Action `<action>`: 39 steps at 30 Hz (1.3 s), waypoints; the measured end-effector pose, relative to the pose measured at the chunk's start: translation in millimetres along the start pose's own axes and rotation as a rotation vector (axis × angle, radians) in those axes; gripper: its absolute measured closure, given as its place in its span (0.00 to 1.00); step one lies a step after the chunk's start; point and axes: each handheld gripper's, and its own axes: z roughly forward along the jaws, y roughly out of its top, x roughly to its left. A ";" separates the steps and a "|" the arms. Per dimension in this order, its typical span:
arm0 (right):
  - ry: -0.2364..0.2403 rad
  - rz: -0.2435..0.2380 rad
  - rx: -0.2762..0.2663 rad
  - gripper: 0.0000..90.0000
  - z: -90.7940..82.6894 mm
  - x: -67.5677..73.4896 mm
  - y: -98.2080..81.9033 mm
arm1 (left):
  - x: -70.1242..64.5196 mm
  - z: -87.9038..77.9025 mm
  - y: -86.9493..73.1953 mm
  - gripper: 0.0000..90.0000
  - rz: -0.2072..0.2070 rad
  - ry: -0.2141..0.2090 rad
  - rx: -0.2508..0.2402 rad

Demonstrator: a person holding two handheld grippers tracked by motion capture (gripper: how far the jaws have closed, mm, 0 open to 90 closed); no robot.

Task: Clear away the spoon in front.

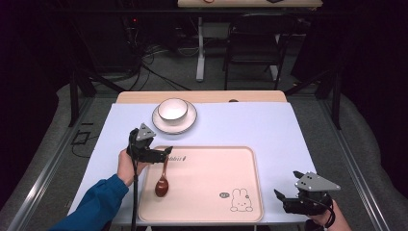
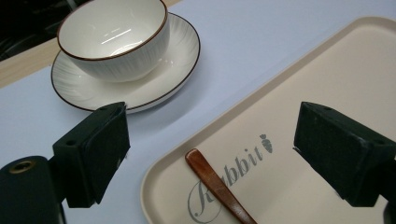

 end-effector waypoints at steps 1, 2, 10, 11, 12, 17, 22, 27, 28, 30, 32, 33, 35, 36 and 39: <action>-0.001 0.000 0.000 0.16 0.0 0.1 0.1 | -1.2 -2.3 -0.6 0.11 0.008 0.006 -0.005; -0.001 0.000 0.000 0.16 0.0 0.1 0.1 | -1.2 -2.3 -0.6 0.11 0.008 0.006 -0.005; -0.001 0.000 0.000 0.16 -0.1 0.3 0.1 | -10.5 -24.5 -8.6 0.10 0.022 0.030 -0.052; -0.001 0.000 0.000 0.16 -0.1 0.3 0.1 | -10.5 -24.5 -8.6 0.09 0.022 0.030 -0.052; -0.001 -0.001 0.001 0.16 -0.1 0.4 0.1 | -11.6 -27.0 -9.7 0.09 0.024 0.033 -0.056; -0.002 -0.002 0.000 0.16 -0.3 0.8 0.2 | -15.2 -39.8 -15.6 0.07 0.065 0.062 -0.062; -0.003 0.000 -0.001 0.16 -0.3 0.8 0.2 | -14.0 -45.6 -20.8 0.05 0.060 0.076 -0.067; -0.003 -0.001 -0.003 0.16 -0.4 0.9 0.2 | -15.6 -51.6 -27.7 0.05 0.061 0.085 -0.060; -0.003 -0.001 -0.003 0.16 -0.4 0.9 0.2 | -15.6 -51.6 -27.7 0.05 0.061 0.085 -0.060; -0.003 -0.001 -0.002 0.16 -0.3 1.0 0.3 | -15.8 -55.1 -30.7 0.05 0.058 0.088 -0.059; -0.003 -0.001 -0.002 0.16 -0.3 1.0 0.3 | -15.8 -56.1 -32.0 0.05 0.056 0.091 -0.057; -0.002 0.000 -0.002 0.16 -0.3 1.1 0.3 | -16.4 -58.6 -34.7 0.05 0.049 0.093 -0.060; -0.002 -0.001 -0.001 0.16 -0.3 1.0 0.3 | -17.2 -61.2 -37.4 0.05 0.049 0.096 -0.057; -0.002 0.000 -0.002 0.16 -0.3 1.1 0.3 | -17.6 -62.5 -38.7 0.05 0.046 0.096 -0.057; -0.002 -0.002 -0.003 0.16 -0.4 1.0 0.3 | -18.0 -66.4 -42.4 0.05 0.044 0.101 -0.052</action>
